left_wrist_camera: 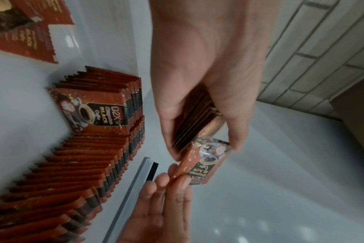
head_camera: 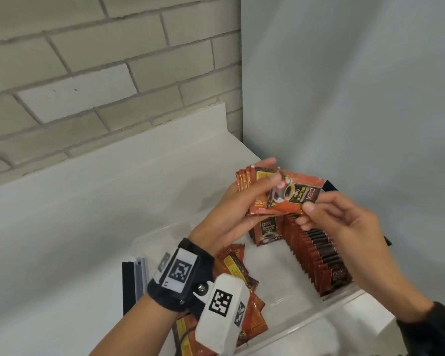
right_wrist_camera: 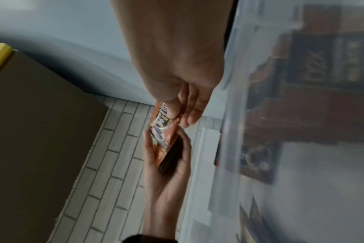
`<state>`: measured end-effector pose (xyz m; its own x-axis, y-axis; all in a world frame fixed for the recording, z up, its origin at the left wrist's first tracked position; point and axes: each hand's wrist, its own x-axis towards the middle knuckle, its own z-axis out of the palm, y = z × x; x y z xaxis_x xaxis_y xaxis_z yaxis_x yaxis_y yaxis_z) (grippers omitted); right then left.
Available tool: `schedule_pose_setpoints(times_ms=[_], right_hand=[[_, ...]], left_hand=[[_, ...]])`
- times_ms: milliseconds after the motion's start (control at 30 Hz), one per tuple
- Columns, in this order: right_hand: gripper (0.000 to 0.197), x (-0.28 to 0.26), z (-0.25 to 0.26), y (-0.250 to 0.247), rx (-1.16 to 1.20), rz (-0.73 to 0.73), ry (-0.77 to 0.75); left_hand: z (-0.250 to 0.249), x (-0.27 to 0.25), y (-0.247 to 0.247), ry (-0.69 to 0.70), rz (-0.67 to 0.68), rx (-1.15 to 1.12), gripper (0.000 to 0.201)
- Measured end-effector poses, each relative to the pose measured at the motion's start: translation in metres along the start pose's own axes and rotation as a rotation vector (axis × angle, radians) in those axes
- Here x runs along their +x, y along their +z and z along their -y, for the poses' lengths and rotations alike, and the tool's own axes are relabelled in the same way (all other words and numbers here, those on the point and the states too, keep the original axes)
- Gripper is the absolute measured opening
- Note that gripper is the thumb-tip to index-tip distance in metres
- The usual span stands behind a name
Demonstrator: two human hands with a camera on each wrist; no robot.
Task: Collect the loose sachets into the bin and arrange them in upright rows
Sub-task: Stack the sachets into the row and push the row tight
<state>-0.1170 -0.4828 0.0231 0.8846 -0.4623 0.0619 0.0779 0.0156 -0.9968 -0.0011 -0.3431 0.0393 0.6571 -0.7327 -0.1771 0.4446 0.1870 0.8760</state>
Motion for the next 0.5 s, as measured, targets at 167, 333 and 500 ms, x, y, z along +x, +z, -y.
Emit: schedule_pose_setpoints(times_ms=[167,333,500], right_hand=[[0.016,0.023,0.025,-0.016,-0.333,0.138,-0.032],[0.017,0.047,0.029,-0.002,-1.036,0.445,-0.196],[0.020,0.059,0.019,0.022,-1.342,0.620,-0.187]], left_hand=[[-0.004,0.006,-0.006,0.202,-0.171,-0.146,0.043],[-0.005,0.008,-0.011,0.219,-0.269,-0.167,0.015],[-0.003,0.010,-0.012,0.213,-0.259,-0.139,0.022]])
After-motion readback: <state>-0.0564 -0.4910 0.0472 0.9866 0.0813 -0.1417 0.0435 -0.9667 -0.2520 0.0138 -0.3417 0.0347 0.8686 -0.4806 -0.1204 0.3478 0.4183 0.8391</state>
